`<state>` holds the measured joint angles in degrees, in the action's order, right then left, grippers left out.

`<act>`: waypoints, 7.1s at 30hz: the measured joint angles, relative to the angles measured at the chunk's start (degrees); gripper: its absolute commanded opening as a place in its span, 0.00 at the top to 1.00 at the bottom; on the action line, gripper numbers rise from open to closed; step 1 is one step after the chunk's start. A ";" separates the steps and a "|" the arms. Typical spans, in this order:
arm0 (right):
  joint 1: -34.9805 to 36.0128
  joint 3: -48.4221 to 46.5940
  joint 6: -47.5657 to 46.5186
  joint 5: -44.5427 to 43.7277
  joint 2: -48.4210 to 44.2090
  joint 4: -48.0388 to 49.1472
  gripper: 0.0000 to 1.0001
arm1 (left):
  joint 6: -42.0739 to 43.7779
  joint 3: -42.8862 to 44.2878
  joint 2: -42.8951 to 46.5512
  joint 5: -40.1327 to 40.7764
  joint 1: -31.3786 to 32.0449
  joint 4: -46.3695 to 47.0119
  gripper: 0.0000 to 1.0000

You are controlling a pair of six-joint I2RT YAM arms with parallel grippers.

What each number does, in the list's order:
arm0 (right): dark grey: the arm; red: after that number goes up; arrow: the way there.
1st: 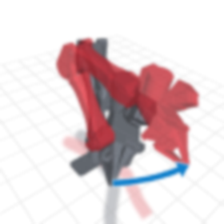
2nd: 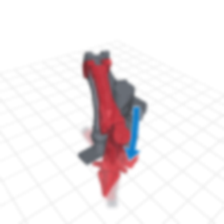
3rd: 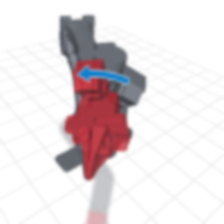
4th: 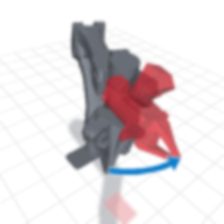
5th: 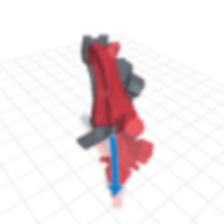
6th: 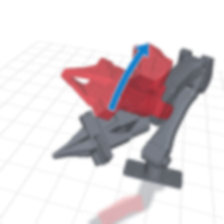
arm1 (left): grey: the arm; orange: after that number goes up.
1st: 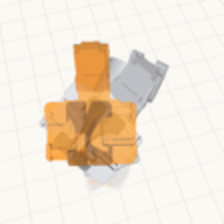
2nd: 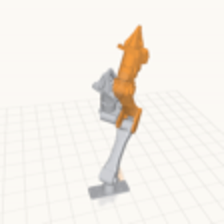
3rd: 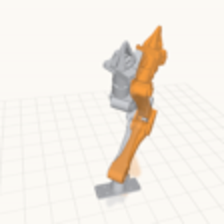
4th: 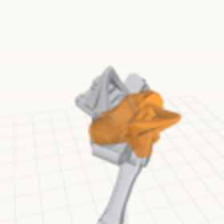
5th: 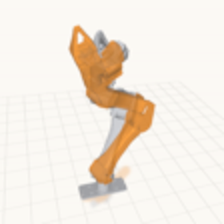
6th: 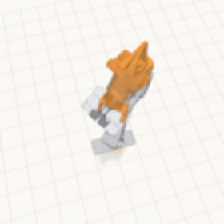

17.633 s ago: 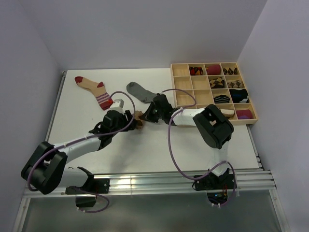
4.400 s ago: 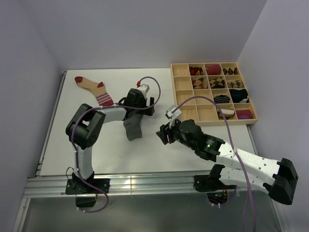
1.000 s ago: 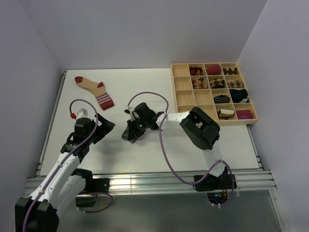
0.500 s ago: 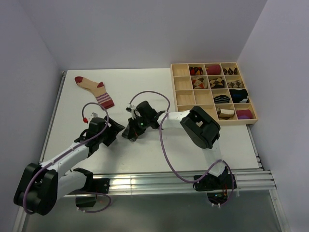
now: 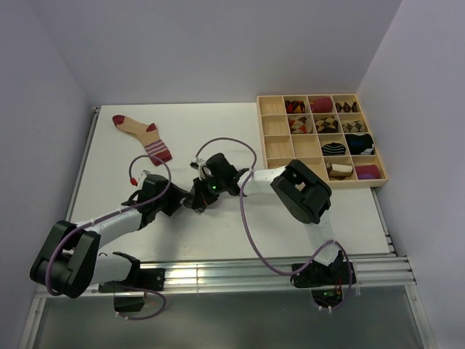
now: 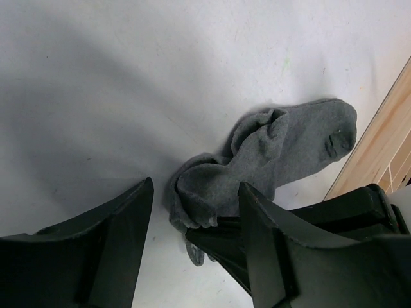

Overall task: Roll the socks
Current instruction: Roll the sock at the center of the board.

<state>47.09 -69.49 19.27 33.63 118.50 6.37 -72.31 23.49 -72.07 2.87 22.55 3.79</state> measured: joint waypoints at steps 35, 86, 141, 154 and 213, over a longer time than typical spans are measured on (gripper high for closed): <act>1.97 16.76 -5.79 -8.55 -9.49 17.20 0.50 | -2.25 13.11 -9.70 3.04 3.93 -18.25 0.95; -7.19 15.98 14.05 9.84 -2.84 23.32 1.00 | -0.17 2.62 7.32 3.80 2.27 -7.98 0.49; -9.18 15.10 12.90 1.92 -10.80 10.10 0.57 | 5.09 17.09 -16.76 5.14 6.14 -9.62 0.88; 10.01 23.45 -14.97 -29.79 -24.11 12.48 0.51 | 10.73 25.57 -19.30 8.44 6.43 -25.00 0.88; -6.38 16.28 -0.66 3.74 -6.29 21.14 1.00 | 3.74 14.12 1.90 10.54 5.22 -20.65 0.28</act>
<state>40.71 -53.21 18.61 37.36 112.20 27.51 -68.58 37.60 -70.17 13.41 27.77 -16.86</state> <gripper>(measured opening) 0.024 0.740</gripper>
